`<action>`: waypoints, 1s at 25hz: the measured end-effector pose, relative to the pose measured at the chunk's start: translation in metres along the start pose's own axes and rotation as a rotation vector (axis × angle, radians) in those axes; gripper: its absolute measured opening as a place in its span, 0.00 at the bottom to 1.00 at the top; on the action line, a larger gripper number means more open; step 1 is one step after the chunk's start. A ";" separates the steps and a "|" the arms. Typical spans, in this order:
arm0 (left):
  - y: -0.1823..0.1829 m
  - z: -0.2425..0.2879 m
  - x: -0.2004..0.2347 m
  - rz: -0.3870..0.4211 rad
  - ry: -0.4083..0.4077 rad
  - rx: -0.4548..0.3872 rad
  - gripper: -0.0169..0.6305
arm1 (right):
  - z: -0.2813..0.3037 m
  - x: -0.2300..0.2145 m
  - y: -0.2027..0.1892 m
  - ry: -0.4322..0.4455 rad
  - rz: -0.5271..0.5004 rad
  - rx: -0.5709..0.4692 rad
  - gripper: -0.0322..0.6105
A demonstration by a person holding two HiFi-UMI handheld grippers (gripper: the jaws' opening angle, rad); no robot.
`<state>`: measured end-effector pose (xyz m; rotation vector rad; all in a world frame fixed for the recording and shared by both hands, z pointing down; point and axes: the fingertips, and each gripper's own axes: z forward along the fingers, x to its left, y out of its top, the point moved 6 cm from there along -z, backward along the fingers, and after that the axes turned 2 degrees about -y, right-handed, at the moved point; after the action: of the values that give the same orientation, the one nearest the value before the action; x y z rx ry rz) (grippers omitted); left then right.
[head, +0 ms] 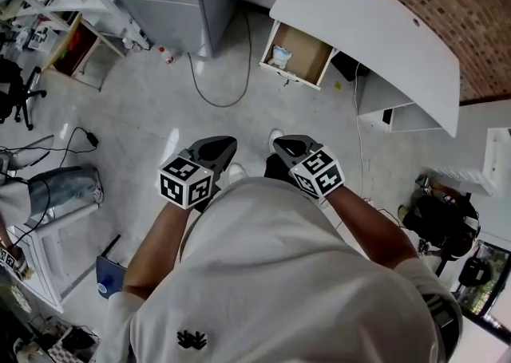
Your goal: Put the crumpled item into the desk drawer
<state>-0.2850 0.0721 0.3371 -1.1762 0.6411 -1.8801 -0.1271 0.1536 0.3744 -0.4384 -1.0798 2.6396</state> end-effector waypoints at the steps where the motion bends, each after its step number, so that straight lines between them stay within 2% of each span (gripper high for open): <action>1: -0.003 -0.001 -0.002 0.007 -0.001 0.004 0.07 | -0.001 0.004 -0.002 0.002 0.006 -0.002 0.10; 11: -0.017 -0.009 -0.011 0.023 -0.022 0.021 0.07 | -0.011 0.020 -0.002 -0.015 0.056 -0.032 0.10; 25: -0.033 -0.023 -0.017 0.035 -0.006 0.035 0.07 | -0.015 0.036 -0.004 -0.011 0.036 -0.042 0.09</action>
<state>-0.3134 0.1047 0.3438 -1.1410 0.6196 -1.8504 -0.1550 0.1779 0.3605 -0.4568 -1.1431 2.6575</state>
